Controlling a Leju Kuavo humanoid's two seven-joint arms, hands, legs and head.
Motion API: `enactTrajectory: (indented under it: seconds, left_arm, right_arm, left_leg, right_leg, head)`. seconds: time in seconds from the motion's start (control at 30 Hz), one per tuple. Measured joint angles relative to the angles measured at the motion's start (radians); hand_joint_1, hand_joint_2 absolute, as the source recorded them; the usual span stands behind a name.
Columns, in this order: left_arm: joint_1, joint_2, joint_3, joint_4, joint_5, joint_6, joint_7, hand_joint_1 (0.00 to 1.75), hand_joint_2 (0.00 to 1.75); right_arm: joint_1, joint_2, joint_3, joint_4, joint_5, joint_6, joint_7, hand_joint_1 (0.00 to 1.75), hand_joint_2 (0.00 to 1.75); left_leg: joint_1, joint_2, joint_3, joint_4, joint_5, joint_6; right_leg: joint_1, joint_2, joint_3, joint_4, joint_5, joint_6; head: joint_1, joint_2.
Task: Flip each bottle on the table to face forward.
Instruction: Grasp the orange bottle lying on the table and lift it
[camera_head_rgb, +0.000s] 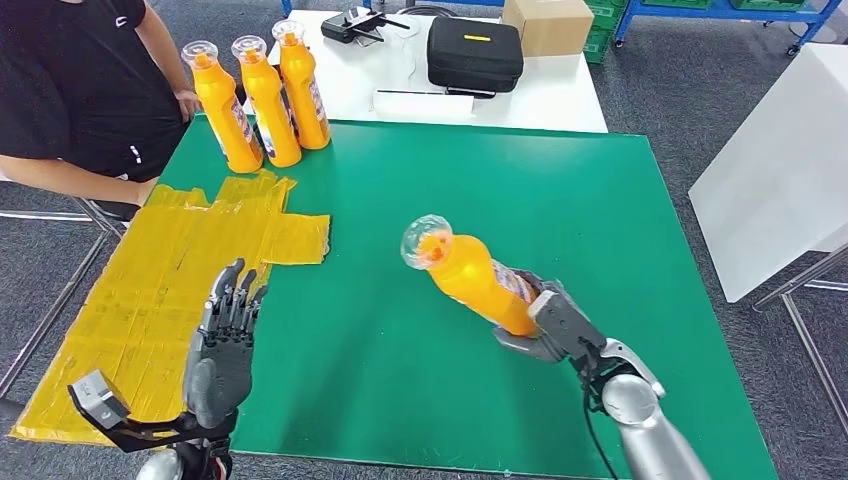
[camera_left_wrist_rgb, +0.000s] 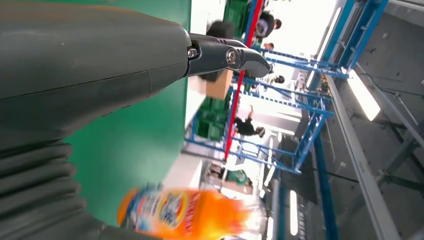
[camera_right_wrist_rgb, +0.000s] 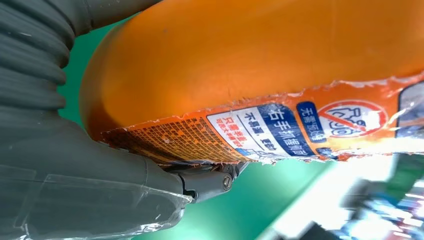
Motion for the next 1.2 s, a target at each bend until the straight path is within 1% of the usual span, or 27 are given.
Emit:
enactTrajectory:
  seconds: [0.1,0.2,0.33,0.43,0.57,0.73,1.2]
  left_arm:
    - [-0.002,-0.023,-0.068,-0.009,-0.018,0.049,0.017,0.0,1.75]
    - [-0.007,-0.034,-0.135,-0.011,-0.036,0.084,0.02,0.0,1.75]
    - [-0.014,-0.038,-0.199,-0.011,-0.041,0.098,0.021,0.0,1.75]
    - [-0.017,-0.04,-0.23,-0.011,-0.043,0.104,0.021,0.0,1.75]
    - [-0.018,-0.041,-0.249,-0.011,-0.045,0.114,0.019,0.0,1.75]
    - [-0.018,-0.041,-0.254,-0.011,-0.044,0.115,0.015,0.0,1.75]
    - [-0.018,-0.041,-0.252,-0.011,-0.046,0.119,0.01,0.0,1.75]
  right_arm:
    - [-0.001,0.081,0.051,-0.027,0.004,-0.022,0.011,1.75,1.75]
    - [-0.002,0.144,0.112,-0.026,0.012,-0.05,0.014,1.75,1.75]
    - [-0.005,0.201,0.18,-0.002,0.018,-0.062,0.015,1.75,1.75]
    - [-0.006,0.233,0.221,0.03,0.026,-0.069,0.018,1.75,1.75]
    - [-0.006,0.259,0.261,0.073,0.035,-0.082,0.019,1.75,1.75]
    - [-0.007,0.279,0.296,0.117,0.042,-0.093,0.023,1.75,1.75]
    - [-0.009,0.297,0.332,0.17,0.061,-0.094,0.025,1.75,1.75]
  left_leg:
    - [0.0,-0.001,0.0,0.0,0.0,0.0]
    - [0.0,0.0,0.0,0.0,0.0,0.0]
    - [0.0,0.0,0.0,0.0,0.0,0.0]
    - [0.0,-0.001,-0.001,0.0,0.0,0.0]
    - [0.0,-0.001,-0.001,0.0,0.0,0.0]
    - [0.0,-0.001,-0.001,0.0,0.0,0.0]
    - [0.0,0.0,-0.001,0.0,0.0,0.0]
  right_leg:
    - [0.0,-0.001,0.0,0.0,0.0,0.0]
    - [0.0,0.0,-0.001,0.0,0.0,0.0]
    - [0.0,0.0,-0.001,0.0,0.0,0.0]
    - [0.0,0.0,-0.001,0.0,0.0,0.0]
    - [0.0,0.0,-0.001,0.0,0.0,0.0]
    - [0.0,0.0,-0.001,0.0,0.0,0.0]
    - [0.0,0.0,-0.001,0.0,0.0,0.0]
  head:
    - [0.0,0.0]
    - [0.0,0.0]
    - [0.0,0.0]
    - [0.0,0.0]
    - [0.0,0.0]
    - [0.0,0.0]
    - [0.0,0.0]
